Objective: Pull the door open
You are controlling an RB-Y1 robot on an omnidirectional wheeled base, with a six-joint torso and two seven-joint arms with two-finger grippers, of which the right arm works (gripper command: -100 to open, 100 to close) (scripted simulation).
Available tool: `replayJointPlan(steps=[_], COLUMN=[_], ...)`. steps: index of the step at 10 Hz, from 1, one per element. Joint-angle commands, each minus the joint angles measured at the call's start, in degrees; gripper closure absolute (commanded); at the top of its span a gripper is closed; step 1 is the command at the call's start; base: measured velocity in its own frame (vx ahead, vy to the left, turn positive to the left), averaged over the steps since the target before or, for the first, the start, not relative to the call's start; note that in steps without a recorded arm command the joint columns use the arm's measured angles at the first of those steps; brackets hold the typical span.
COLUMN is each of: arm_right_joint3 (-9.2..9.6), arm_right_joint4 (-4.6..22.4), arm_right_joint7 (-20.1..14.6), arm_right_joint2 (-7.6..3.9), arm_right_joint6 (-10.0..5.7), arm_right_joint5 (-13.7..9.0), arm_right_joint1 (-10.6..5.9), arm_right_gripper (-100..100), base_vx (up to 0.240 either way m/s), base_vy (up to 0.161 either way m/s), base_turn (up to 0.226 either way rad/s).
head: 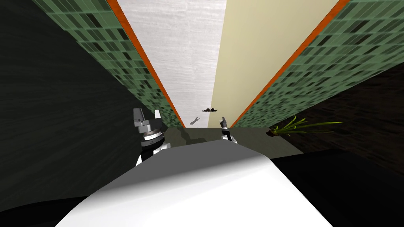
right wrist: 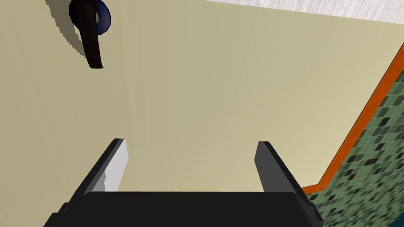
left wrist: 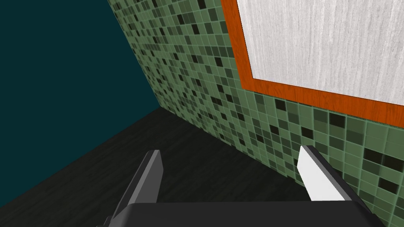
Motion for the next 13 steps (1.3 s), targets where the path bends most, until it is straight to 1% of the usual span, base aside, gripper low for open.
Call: replayJointPlan(steps=[1, 7, 11, 13], arm_right_joint3=[-0.31, -1.67, -2.43, -2.74], arm_right_joint4=[2.9, 13.3, 19.2, 21.5], arm_right_joint7=[-0.2, -1.1, -1.7, -1.9], arm_right_joint2=[-0.25, -1.37, -1.99, -2.24], arm_right_joint6=[-0.44, -1.58, -2.22, -2.48], arm_right_joint5=[-0.3, -1.9, -2.8, -3.1], arm_right_joint1=[-0.95, -4.14, -5.94, -6.68], arm_right_gripper=[-100, -100, -100, -100], base_vx=[0.070, 0.091, 0.094, 0.070], base_vy=[-0.020, -0.019, -0.030, -0.010], base_turn=[0.059, 0.115, 0.095, 0.090])
